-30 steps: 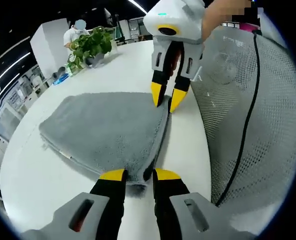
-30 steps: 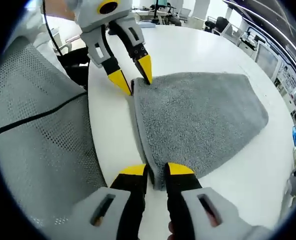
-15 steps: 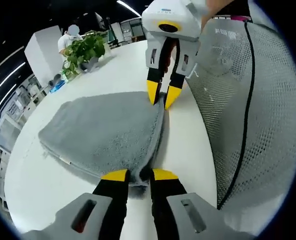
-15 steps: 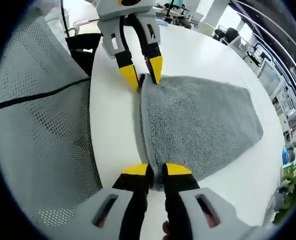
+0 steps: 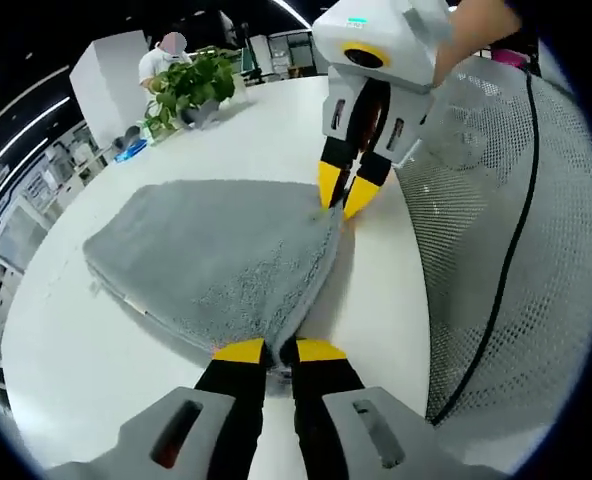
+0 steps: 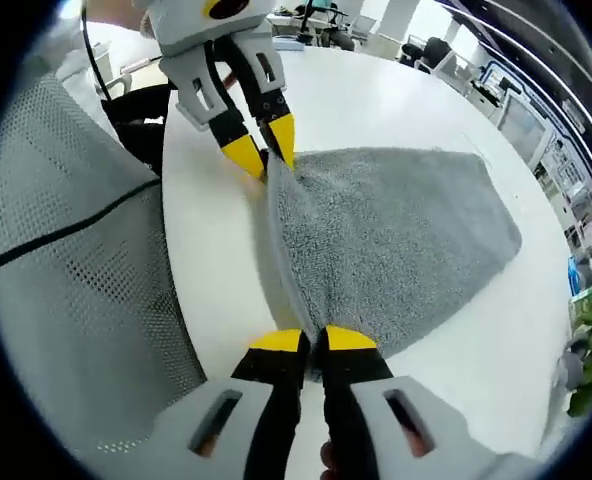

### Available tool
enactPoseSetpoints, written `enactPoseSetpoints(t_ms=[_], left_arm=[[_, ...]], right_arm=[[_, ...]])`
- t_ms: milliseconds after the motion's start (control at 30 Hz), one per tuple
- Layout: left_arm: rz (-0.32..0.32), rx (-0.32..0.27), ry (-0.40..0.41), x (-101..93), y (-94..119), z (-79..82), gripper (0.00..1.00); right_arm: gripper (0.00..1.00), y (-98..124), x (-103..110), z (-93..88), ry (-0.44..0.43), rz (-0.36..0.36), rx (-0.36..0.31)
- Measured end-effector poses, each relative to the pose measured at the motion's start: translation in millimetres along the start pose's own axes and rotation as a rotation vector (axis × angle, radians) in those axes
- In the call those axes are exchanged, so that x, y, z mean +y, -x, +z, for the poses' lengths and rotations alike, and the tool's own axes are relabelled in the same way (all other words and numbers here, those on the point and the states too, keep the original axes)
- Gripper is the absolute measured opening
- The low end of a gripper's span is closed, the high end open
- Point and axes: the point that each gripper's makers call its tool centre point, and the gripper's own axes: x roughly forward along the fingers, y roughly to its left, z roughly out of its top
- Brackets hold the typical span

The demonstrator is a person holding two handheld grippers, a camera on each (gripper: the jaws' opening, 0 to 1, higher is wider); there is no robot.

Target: Fold the towel on the table until its edges align and the towel forms a compact rectangular stack.

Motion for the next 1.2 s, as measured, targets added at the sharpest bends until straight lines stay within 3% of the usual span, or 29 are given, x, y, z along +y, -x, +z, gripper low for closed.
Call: enactPoseSetpoints(t_ms=[367, 1200], left_arm=[[0.004, 0.01, 0.124, 5.0, 21.6, 9.9, 0.09], [0.05, -0.013, 0.136, 16.0, 55.9, 42.1, 0.09]], right_arm=[[0.03, 22.7, 0.3, 13.1, -0.063, 0.019, -0.041], [0.03, 65.7, -13.2, 36.4, -0.026, -0.014, -0.069]])
